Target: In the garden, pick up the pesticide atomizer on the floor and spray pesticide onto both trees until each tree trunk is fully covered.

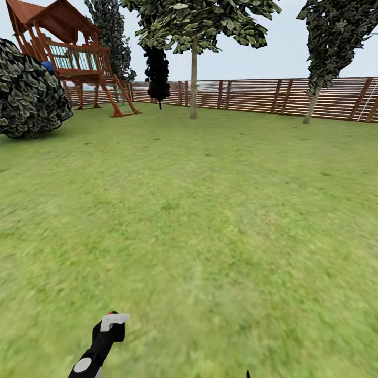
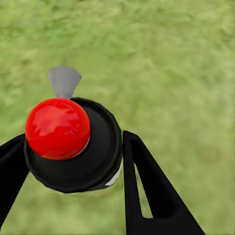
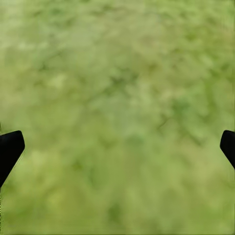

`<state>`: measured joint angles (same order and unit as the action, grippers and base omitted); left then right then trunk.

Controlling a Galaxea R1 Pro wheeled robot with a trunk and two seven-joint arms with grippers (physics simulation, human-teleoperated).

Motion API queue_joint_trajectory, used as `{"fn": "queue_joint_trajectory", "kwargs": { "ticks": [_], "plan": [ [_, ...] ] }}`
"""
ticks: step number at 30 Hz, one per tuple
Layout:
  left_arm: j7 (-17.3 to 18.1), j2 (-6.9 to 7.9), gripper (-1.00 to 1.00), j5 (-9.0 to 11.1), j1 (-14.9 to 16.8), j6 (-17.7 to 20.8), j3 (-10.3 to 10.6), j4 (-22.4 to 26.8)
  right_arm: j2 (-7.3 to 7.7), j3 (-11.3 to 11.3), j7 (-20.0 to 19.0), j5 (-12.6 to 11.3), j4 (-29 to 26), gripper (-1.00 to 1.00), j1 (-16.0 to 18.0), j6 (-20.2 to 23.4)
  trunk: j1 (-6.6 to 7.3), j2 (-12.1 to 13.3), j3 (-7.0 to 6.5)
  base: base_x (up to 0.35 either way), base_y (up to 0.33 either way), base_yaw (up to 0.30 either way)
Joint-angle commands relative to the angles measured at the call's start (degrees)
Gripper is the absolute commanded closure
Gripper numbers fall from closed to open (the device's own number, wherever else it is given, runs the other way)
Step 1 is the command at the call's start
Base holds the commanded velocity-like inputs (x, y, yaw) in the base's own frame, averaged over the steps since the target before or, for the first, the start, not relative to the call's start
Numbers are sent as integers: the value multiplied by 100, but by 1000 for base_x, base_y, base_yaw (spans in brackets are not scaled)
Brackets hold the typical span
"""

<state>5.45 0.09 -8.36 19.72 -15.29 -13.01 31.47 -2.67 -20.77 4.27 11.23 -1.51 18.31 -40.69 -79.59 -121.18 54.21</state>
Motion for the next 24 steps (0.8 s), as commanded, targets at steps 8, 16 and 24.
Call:
{"fn": "queue_joint_trajectory", "kwargs": {
  "ticks": [8,16,24],
  "plan": [
    [0,0,100,1,2,0,0,2,-5,3,4,-7,-14,-100,-41,-9,0,0,-48,341,0,0],
    [-2,0,100,1,5,0,-6,8,6,-1,30,-7,-16,-100,-41,-9,0,0,-63,341,0,0],
    [0,0,100,1,5,-3,-4,8,7,-3,30,-7,-16,-100,-45,-9,0,0,-63,341,0,0]
  ]
}}
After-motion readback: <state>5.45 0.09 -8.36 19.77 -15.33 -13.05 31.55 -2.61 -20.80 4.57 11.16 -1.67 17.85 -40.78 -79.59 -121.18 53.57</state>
